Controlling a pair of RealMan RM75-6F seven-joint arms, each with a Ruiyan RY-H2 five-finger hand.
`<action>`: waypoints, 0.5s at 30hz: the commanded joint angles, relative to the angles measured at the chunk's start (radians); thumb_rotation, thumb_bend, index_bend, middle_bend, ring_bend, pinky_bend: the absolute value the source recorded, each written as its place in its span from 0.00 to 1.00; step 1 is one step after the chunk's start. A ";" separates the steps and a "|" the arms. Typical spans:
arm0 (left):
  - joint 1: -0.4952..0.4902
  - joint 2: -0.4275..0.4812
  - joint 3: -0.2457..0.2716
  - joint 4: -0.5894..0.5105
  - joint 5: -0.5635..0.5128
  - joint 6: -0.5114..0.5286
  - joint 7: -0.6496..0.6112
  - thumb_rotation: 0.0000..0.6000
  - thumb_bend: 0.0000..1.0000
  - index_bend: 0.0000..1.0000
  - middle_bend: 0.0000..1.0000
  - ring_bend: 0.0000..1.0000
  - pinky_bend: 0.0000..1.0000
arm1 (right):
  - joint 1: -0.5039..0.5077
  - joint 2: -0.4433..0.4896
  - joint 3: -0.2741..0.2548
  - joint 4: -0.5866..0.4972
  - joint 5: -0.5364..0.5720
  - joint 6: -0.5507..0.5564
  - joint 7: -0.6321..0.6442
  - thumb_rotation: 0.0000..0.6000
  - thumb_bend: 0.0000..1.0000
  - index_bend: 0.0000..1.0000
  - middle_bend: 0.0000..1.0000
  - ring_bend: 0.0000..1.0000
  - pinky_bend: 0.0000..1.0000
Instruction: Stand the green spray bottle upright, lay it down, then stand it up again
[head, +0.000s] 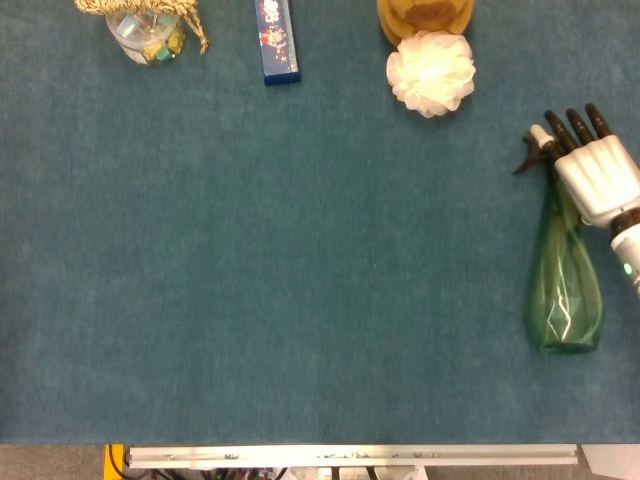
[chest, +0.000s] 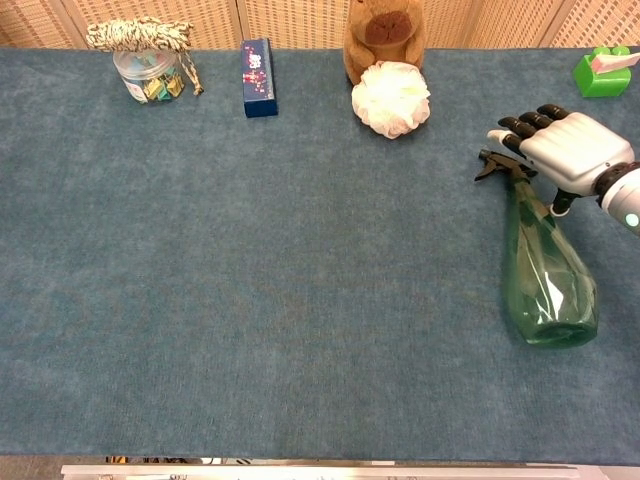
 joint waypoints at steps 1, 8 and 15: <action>-0.001 0.001 -0.001 -0.001 0.000 -0.001 0.000 1.00 0.13 0.34 0.35 0.39 0.70 | 0.005 -0.021 0.006 0.019 -0.025 0.012 0.021 1.00 0.00 0.00 0.00 0.00 0.02; 0.001 0.003 0.000 0.000 0.002 0.002 -0.005 1.00 0.13 0.34 0.35 0.39 0.70 | 0.021 -0.064 0.014 0.056 -0.071 0.014 0.063 1.00 0.00 0.00 0.00 0.00 0.02; 0.005 0.008 -0.003 -0.002 0.003 0.013 -0.015 1.00 0.13 0.34 0.35 0.39 0.70 | 0.047 -0.108 0.026 0.085 -0.105 0.002 0.089 1.00 0.00 0.00 0.00 0.00 0.02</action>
